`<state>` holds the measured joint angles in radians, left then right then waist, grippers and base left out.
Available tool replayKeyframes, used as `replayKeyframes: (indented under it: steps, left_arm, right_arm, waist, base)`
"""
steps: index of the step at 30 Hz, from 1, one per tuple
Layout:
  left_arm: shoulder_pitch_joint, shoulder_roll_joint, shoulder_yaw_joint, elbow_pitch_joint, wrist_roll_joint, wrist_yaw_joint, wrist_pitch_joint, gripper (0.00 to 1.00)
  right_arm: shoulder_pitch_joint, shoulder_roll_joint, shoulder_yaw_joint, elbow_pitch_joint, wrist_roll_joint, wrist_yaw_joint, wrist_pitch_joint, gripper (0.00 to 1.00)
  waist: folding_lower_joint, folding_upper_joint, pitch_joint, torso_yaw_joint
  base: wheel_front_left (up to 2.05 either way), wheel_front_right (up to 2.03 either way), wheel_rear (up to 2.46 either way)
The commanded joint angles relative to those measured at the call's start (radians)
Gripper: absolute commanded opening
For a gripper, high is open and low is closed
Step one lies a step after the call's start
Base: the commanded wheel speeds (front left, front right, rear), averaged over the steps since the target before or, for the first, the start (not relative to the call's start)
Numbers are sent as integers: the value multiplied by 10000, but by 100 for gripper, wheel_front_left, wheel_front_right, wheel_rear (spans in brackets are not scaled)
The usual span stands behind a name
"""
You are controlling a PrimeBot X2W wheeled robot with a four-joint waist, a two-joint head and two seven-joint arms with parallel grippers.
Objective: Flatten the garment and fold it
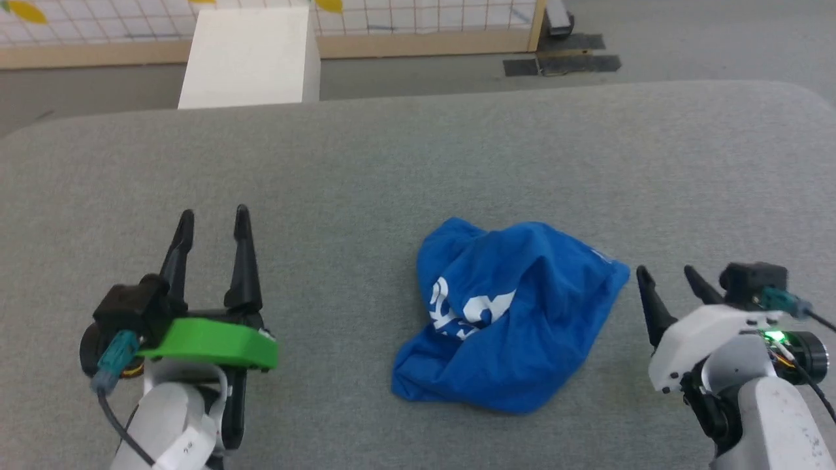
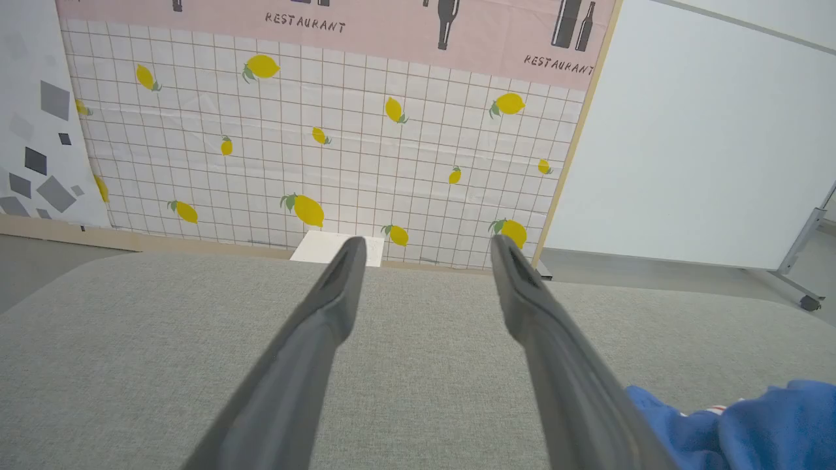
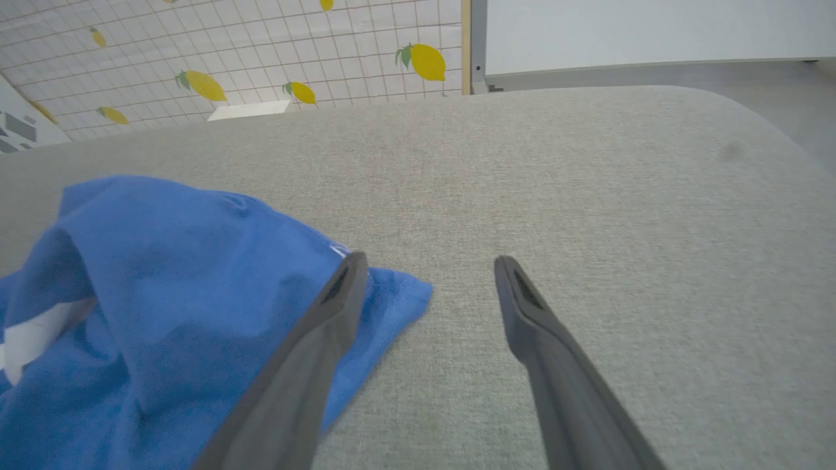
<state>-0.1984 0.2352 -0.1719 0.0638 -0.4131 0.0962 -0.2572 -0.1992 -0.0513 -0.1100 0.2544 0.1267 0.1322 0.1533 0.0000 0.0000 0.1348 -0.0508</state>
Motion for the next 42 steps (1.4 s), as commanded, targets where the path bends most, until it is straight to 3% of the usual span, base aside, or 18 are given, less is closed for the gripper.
replayKeyframes:
  steps: [1,10,11,12,13,18,22,26,31,36,42]
  left_arm:
    - [263,-145,172,-160,270,-103,-43,100]
    - [688,-932,1002,-284,1154,-788,-44,100]
    - [711,-1030,1083,-278,1218,-853,-44,100]
    - [733,-1097,1136,-272,1276,-908,-44,100]
    - [769,-1182,1202,-259,1337,-969,-44,100]
    - [1101,-1456,1415,-113,1588,-1188,-45,100]
    - [1413,-1552,1523,30,1717,-1347,-45,100]
    - [1697,-1578,1711,19,1825,-1430,-45,100]
    - [1867,-1620,1809,-104,1920,-1495,-45,100]
    - [1916,-1681,1752,-158,1966,-1536,-45,100]
    - [1925,-1747,1606,-159,1969,-1535,-45,100]
  right_arm:
    - [-309,10,-60,220,39,-15,460,100]
    - [-1186,11,249,1263,15,-15,3638,98]
    - [-1203,11,296,1312,-10,-15,3890,62]
    - [-1201,11,348,1340,7,-15,4067,40]
    - [-1176,11,389,1360,77,-15,4234,0]
    - [-952,11,119,952,484,-15,3861,0]
    - [-616,11,249,-221,916,-15,3113,0]
    - [-246,11,1493,-2153,1237,-15,2842,0]
    - [152,11,4155,-3964,1245,-15,3375,0]
    - [521,-38,6654,-3554,1478,-15,4094,0]
    - [865,-405,7783,-2184,2003,-15,4617,0]
  waist:
    - [0,0,363,336]
    - [0,0,781,680]
    - [0,0,782,698]
    - [0,0,771,710]
    - [0,0,722,724]
    - [0,0,270,702]
    - [0,0,-257,737]
    - [0,0,-686,719]
    - [0,0,-865,781]
    - [0,0,-872,914]
    - [0,0,-787,1063]
  base:
    - [0,0,0]
    - [0,0,0]
    - [0,0,0]
    - [0,0,0]
    - [0,0,0]
    - [0,0,0]
    - [0,0,0]
    - [0,0,0]
    - [0,0,0]
    - [0,0,0]
    - [0,0,0]
